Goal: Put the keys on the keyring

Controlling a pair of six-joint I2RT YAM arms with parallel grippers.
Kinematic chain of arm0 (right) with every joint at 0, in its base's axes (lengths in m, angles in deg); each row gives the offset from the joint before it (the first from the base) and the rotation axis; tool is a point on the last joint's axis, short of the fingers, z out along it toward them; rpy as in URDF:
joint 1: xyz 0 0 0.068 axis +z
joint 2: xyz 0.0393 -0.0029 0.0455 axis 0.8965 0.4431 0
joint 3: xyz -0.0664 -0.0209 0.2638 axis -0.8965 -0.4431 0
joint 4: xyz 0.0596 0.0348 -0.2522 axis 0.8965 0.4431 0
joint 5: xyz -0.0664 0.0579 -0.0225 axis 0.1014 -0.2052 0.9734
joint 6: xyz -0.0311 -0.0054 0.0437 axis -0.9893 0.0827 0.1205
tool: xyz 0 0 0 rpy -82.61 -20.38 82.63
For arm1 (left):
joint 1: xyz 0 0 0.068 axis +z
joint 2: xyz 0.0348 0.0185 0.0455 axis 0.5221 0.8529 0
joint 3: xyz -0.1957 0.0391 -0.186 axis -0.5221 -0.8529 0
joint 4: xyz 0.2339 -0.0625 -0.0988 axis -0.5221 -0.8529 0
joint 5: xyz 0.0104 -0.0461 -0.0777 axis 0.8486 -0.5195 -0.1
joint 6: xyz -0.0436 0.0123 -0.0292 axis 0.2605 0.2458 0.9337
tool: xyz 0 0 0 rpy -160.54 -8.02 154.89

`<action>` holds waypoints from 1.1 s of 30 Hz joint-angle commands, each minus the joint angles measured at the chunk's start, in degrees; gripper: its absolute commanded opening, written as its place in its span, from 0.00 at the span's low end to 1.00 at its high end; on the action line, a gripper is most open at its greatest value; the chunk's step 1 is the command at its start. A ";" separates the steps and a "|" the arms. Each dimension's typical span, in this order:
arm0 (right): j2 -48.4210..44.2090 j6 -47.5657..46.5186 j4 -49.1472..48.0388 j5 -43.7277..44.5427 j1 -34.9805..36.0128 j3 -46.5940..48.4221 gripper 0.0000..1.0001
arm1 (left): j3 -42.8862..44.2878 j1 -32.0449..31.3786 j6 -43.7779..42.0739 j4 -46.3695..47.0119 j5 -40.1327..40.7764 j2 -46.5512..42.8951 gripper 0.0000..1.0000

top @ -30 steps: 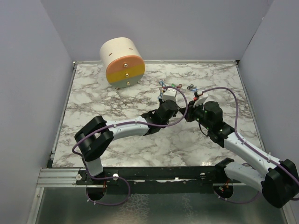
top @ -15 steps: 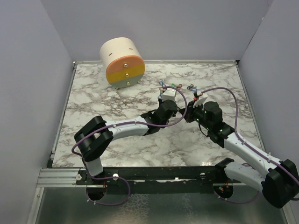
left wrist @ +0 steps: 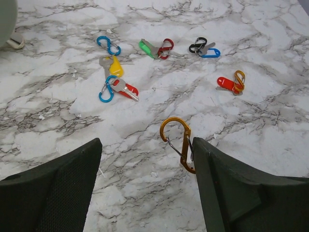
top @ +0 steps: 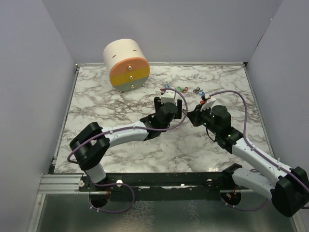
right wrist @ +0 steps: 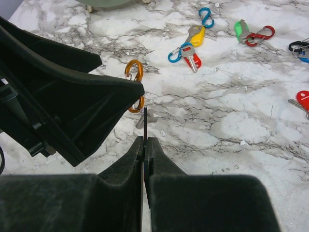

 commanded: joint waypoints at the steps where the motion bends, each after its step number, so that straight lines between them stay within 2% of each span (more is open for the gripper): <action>1: -1.07 -0.19 -0.30 1.77 0.25 0.46 0.01 | -1.50 0.73 1.13 0.76 2.34 -2.97 0.77; 13: -0.46 -0.05 -0.58 2.54 0.30 0.43 0.01 | -3.50 2.98 4.95 1.89 -2.09 -3.80 0.79; 24: 0.23 0.01 -0.78 3.03 0.29 0.37 0.01 | -6.92 5.14 8.61 4.24 -6.54 -6.41 0.89; 30: 0.43 0.21 -1.04 2.93 0.30 0.14 0.01 | -8.06 6.57 10.96 5.54 -9.55 -6.17 0.89; 33: 0.42 0.20 -0.95 3.06 0.30 0.14 0.01 | -8.68 7.28 11.90 6.69 -11.08 -5.63 0.82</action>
